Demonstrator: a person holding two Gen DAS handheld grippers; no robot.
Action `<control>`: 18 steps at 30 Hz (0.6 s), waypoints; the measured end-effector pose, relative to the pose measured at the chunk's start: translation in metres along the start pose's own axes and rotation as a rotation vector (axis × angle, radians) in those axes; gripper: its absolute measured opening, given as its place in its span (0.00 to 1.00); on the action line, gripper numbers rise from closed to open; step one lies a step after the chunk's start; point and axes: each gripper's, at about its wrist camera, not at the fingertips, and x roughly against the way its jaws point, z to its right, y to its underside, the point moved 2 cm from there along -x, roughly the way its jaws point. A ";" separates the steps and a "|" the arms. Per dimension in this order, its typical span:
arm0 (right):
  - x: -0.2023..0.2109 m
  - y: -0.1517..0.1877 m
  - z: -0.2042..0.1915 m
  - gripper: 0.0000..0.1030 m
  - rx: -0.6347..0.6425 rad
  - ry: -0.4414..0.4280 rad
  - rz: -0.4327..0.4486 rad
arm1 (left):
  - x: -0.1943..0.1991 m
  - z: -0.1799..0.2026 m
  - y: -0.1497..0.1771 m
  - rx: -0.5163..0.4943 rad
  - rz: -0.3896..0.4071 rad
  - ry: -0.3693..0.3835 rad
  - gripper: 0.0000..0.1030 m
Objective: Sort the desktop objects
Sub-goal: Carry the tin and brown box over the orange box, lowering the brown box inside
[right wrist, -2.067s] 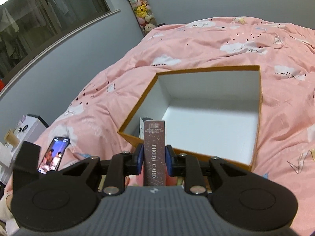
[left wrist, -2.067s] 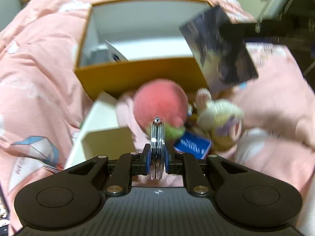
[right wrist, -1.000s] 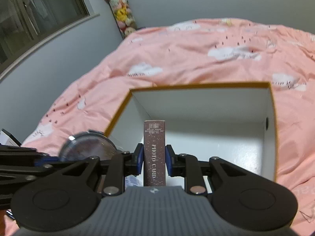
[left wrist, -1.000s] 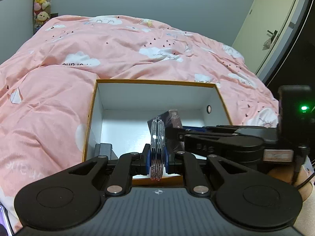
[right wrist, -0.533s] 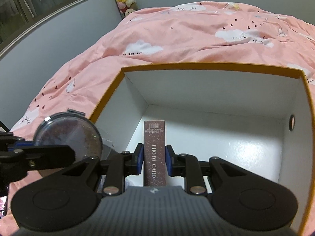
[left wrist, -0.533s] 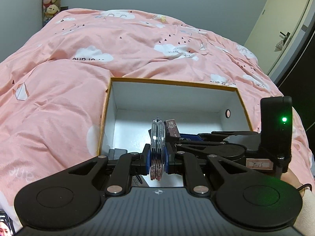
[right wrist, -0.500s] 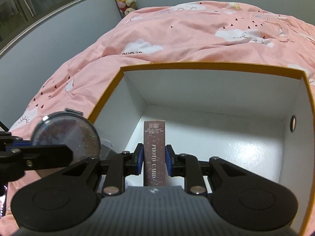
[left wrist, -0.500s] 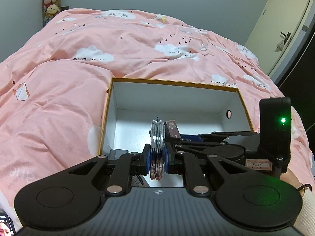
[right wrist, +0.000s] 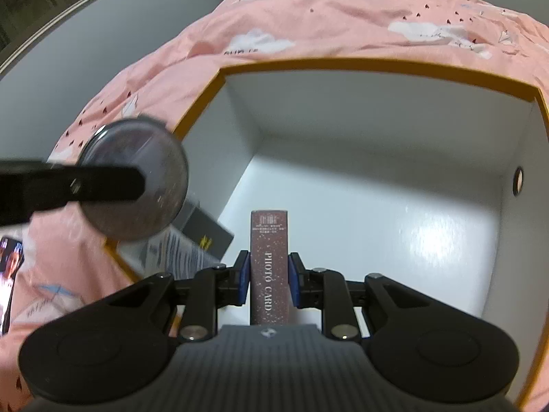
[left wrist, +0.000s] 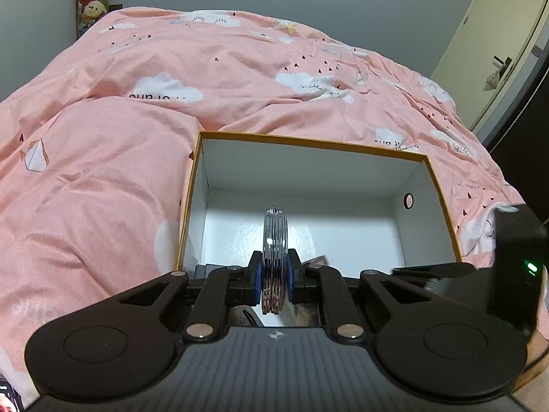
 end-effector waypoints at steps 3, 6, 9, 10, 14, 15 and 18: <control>0.013 0.004 0.000 0.24 0.022 0.022 0.013 | -0.002 -0.001 0.001 0.003 -0.004 -0.001 0.15; 0.025 0.008 0.003 0.23 0.026 0.016 0.006 | -0.002 0.000 0.001 0.000 -0.005 0.002 0.15; 0.032 0.015 0.005 0.14 -0.010 -0.075 -0.047 | -0.002 0.000 0.001 0.000 -0.004 0.001 0.15; 0.035 0.016 0.005 0.13 -0.008 -0.075 -0.047 | -0.002 0.000 0.001 0.000 -0.005 0.002 0.15; 0.038 0.017 0.006 0.12 0.013 -0.041 -0.039 | -0.001 0.002 0.001 -0.005 -0.005 0.004 0.15; 0.038 0.017 0.006 0.12 0.003 -0.052 -0.042 | -0.001 0.003 0.001 -0.009 -0.006 0.003 0.15; 0.039 0.014 0.004 0.16 0.017 -0.054 -0.029 | -0.001 0.002 0.002 -0.012 -0.010 -0.011 0.15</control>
